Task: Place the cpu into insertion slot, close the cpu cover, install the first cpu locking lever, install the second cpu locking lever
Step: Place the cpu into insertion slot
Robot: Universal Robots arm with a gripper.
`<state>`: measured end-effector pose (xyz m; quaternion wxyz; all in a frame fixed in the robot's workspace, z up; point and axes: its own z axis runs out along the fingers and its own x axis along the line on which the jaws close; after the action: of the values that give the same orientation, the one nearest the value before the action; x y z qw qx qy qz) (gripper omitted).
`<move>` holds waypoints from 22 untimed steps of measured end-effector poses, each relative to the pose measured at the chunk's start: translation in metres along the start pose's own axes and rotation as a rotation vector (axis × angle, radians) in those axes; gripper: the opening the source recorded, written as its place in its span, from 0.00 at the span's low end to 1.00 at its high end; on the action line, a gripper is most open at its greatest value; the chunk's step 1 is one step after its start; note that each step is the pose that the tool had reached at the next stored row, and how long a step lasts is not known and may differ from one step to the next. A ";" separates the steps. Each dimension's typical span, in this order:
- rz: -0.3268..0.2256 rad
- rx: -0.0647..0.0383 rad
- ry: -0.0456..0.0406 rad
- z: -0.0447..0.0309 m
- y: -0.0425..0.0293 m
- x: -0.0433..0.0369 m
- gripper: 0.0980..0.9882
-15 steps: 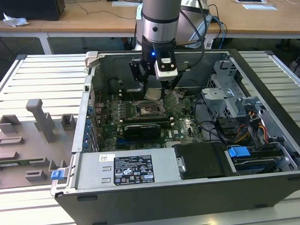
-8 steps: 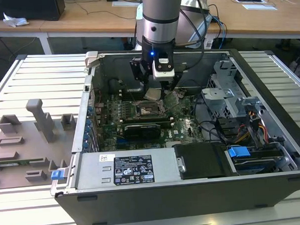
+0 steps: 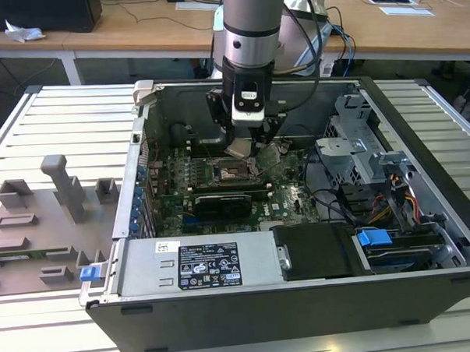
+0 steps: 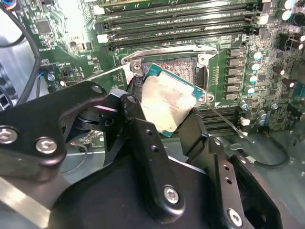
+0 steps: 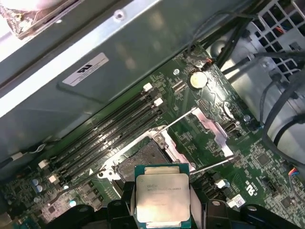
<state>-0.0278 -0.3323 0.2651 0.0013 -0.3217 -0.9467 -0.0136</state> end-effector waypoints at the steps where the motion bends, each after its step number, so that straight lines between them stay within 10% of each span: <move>1: 0.008 0.001 -0.0014 0.0000 0.0000 0.0000 0.50; 22: 0.228 0.010 -0.0142 0.0004 0.0000 0.0000 0.50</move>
<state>-0.0278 -0.3323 0.2647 -0.0022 -0.4275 -0.9040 -0.0062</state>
